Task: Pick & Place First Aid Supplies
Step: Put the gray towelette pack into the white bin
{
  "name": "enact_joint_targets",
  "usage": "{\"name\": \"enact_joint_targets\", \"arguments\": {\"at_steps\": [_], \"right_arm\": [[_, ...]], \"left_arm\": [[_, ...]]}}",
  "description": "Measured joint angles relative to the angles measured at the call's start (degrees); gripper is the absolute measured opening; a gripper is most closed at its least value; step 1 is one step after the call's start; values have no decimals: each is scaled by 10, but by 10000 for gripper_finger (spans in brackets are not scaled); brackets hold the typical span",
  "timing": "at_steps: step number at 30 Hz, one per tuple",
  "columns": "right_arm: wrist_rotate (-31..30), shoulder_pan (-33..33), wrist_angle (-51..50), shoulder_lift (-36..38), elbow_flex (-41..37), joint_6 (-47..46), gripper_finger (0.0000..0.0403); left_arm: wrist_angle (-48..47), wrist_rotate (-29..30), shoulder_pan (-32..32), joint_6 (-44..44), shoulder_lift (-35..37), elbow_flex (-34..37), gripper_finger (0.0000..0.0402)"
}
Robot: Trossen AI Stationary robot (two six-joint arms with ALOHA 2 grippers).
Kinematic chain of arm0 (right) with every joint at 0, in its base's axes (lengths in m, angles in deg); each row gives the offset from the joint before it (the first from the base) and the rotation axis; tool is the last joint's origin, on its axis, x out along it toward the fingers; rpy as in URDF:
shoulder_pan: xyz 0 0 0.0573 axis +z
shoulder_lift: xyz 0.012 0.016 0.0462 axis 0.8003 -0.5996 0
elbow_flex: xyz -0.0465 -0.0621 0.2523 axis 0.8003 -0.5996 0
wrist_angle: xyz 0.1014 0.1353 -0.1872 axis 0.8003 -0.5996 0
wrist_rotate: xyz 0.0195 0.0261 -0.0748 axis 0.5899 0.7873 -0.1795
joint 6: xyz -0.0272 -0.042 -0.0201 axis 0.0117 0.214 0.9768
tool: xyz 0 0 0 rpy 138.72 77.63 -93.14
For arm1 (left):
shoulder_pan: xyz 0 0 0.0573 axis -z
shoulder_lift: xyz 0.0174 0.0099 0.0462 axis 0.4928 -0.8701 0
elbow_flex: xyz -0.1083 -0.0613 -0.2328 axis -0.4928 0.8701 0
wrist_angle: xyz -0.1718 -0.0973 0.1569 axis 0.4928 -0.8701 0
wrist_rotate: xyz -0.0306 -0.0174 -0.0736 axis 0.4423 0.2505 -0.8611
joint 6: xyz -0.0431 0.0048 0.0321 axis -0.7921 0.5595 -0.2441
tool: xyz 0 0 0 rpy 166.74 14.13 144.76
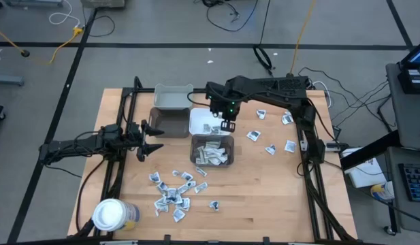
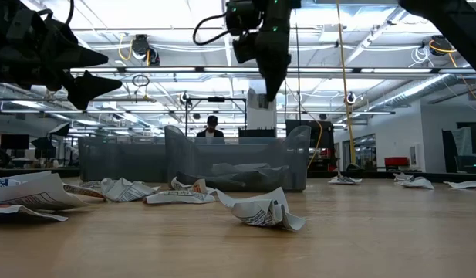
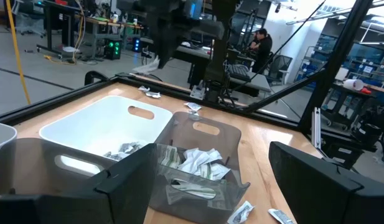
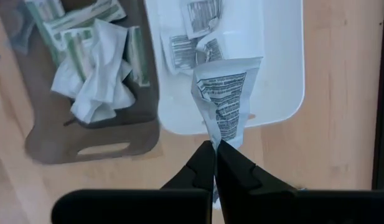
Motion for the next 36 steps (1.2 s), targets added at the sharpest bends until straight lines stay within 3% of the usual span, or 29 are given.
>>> {"name": "enact_joint_targets", "arguments": {"at_steps": [14, 29, 36], "right_arm": [[1, -2, 148, -61, -78, 11, 0], [-7, 1, 274, -63, -180, 56, 1], [-43, 2, 276, -63, -180, 71, 61]], "left_arm": [[0, 0, 0, 0, 0, 0, 310], [0, 0, 0, 0, 0, 0, 310], [0, 0, 0, 0, 0, 0, 310]]}}
